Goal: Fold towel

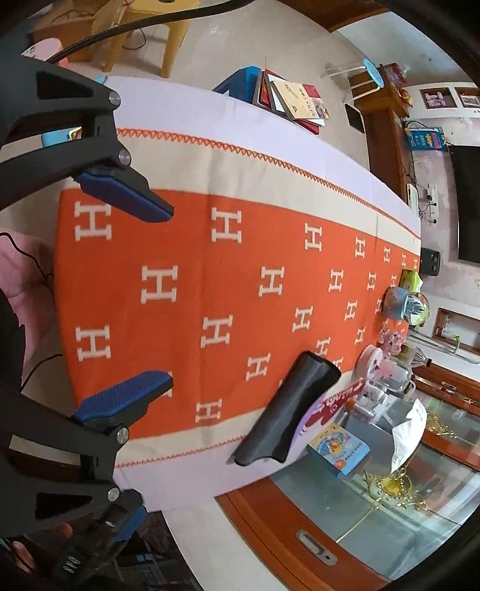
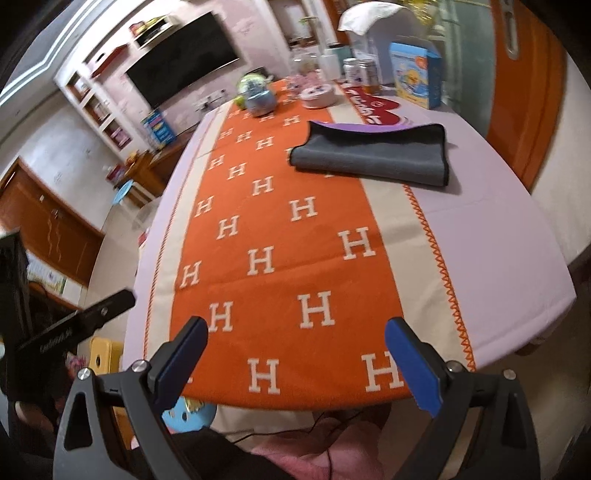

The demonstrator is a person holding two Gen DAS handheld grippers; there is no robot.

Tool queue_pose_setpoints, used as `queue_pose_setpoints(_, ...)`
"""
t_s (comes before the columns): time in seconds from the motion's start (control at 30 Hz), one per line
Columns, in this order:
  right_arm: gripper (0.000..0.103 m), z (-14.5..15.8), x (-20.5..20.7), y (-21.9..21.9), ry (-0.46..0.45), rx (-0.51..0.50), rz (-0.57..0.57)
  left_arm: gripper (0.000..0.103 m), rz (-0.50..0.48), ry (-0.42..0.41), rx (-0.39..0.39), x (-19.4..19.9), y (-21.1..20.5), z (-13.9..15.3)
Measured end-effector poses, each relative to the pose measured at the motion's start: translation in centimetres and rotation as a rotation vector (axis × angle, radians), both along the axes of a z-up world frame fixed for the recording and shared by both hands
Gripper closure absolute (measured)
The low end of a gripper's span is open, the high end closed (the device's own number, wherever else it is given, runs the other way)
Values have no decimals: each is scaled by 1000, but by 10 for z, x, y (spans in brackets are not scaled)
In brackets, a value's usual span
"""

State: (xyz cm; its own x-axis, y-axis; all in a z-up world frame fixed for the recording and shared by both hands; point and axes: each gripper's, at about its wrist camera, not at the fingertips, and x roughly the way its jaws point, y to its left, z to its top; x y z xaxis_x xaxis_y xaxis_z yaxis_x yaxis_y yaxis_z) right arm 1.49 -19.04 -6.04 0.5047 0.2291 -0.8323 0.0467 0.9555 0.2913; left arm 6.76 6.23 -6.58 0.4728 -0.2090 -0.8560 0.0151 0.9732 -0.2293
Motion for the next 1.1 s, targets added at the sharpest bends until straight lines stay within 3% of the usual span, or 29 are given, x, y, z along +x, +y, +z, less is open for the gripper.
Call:
queue_pose_setpoints(0.27, 0, 24, -14, 0, -4, -27, 67, 16, -23, -46, -5, -20, -33, 27)
queue_pose_setpoints(0.6, 0, 46, -33, 1, -100, -97, 67, 12, -44, -171, 101, -47, -65, 55)
queue_pose_setpoints(0.7, 0, 50, -34, 2, -120, -121, 77, 10, -35, -190, 116, -53, -68, 58)
queue_pose_setpoints(0.83, 0, 51, -33, 3, -127, -124, 83, 1, -4, -228, 126, -59, -64, 65)
queue_pose_setpoints(1.1, 0, 48, -30, 3, -126, -102, 93, 1, 57, -242, 136, -65, -56, 68)
